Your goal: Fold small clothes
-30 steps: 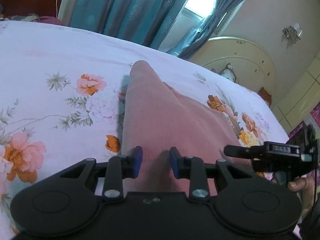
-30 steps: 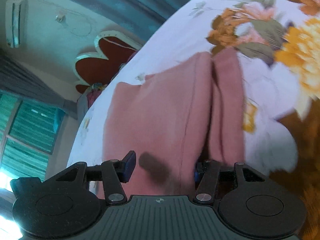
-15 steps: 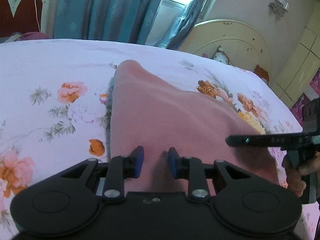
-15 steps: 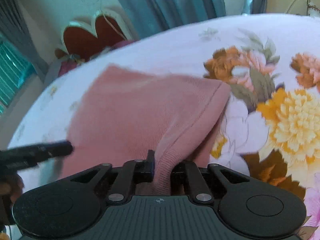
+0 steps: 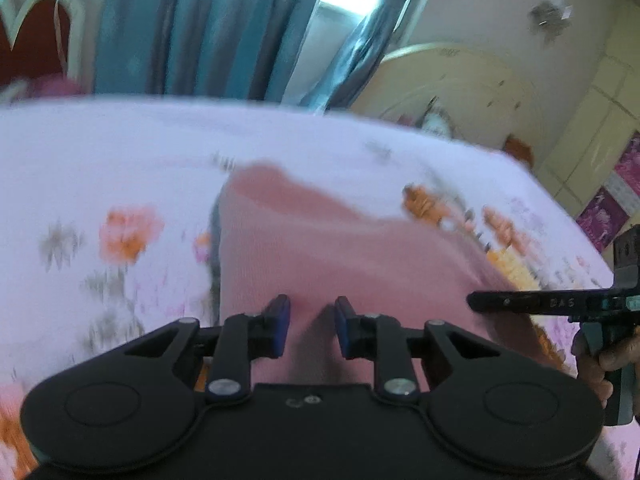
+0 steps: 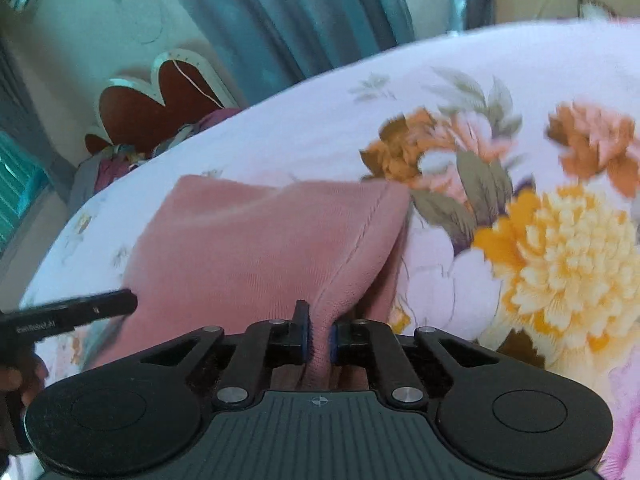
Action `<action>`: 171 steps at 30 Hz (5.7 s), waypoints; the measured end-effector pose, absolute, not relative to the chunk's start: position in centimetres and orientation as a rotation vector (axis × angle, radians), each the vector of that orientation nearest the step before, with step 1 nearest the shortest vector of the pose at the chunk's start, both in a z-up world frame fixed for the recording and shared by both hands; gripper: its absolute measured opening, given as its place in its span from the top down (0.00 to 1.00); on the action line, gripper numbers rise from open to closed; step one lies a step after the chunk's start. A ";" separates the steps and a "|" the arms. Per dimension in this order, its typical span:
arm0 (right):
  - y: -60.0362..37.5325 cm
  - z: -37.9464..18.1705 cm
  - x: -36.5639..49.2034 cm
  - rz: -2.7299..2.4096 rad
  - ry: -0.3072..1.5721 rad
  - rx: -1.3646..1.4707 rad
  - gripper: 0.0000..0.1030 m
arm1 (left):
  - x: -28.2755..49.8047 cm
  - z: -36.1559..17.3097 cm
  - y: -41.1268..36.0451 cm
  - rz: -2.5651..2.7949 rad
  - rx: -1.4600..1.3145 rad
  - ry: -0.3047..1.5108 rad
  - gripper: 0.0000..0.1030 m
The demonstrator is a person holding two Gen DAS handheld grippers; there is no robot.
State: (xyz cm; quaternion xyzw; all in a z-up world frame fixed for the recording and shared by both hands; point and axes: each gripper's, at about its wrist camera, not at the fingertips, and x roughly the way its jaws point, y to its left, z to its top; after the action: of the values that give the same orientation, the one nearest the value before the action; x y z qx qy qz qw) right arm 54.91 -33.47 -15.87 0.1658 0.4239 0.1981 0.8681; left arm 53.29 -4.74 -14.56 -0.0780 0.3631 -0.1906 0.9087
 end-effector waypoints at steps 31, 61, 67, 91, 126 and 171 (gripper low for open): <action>-27.3 -15.1 64.9 0.232 0.841 0.102 0.61 | 65.7 -15.1 -7.4 -0.404 -0.107 0.773 0.67; -32.0 -15.2 44.7 0.261 0.872 0.015 0.96 | 45.7 -15.5 -6.5 -0.409 0.043 0.730 0.55; -30.2 -12.2 41.7 0.341 0.775 0.039 0.96 | 44.1 -14.9 -6.7 -0.367 0.054 0.728 0.55; -40.6 -17.7 52.9 0.399 1.027 0.771 0.32 | 51.3 -17.7 -0.3 -0.367 -0.427 0.951 0.33; -29.6 -9.9 52.3 0.484 0.880 0.339 0.80 | 49.6 -9.4 -6.2 -0.410 0.016 0.791 0.71; -1.8 -11.6 52.4 0.406 0.851 0.159 0.63 | 48.8 -13.5 22.7 -0.334 -0.168 0.739 0.50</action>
State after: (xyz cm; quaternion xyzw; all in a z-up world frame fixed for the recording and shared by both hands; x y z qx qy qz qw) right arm 52.42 -1.76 -11.64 0.0763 0.4094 0.1955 0.8879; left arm 48.80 22.73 -13.54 -0.0818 0.3588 -0.1622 0.9155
